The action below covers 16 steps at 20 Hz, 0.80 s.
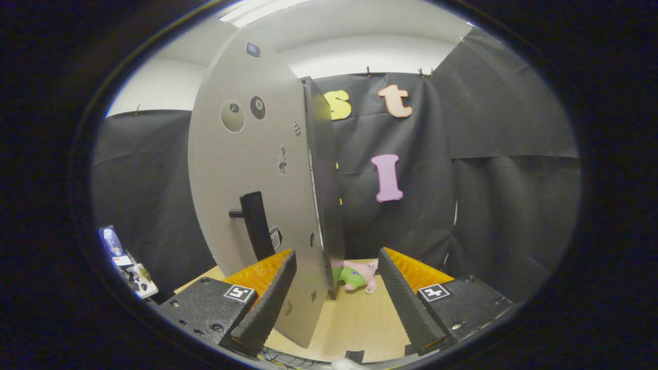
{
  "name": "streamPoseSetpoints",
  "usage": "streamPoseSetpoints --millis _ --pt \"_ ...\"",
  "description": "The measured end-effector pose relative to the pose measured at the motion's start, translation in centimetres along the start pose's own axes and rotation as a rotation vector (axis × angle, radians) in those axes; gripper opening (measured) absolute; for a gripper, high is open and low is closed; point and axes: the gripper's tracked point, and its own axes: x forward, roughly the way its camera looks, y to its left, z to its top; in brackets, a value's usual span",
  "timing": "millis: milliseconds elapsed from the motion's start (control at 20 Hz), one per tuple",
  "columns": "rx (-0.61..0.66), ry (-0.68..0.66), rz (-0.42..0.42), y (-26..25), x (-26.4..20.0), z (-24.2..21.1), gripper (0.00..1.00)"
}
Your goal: Open the shoe cabinet door, grab the shoes and put them into the shoe cabinet, then close the shoe cabinet door.
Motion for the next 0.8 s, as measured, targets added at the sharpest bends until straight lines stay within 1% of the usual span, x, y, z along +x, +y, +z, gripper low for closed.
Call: streamPoseSetpoints --millis 200,350,500,800 --pt "-0.005 0.008 0.143 1.8 1.7 0.1 1.00" --pt "-0.059 0.004 0.199 2.9 2.1 0.2 0.99" --pt "-0.103 -0.005 0.199 4.1 2.4 0.1 0.98" --pt "-0.097 -0.011 0.134 9.5 3.3 -0.6 0.97"
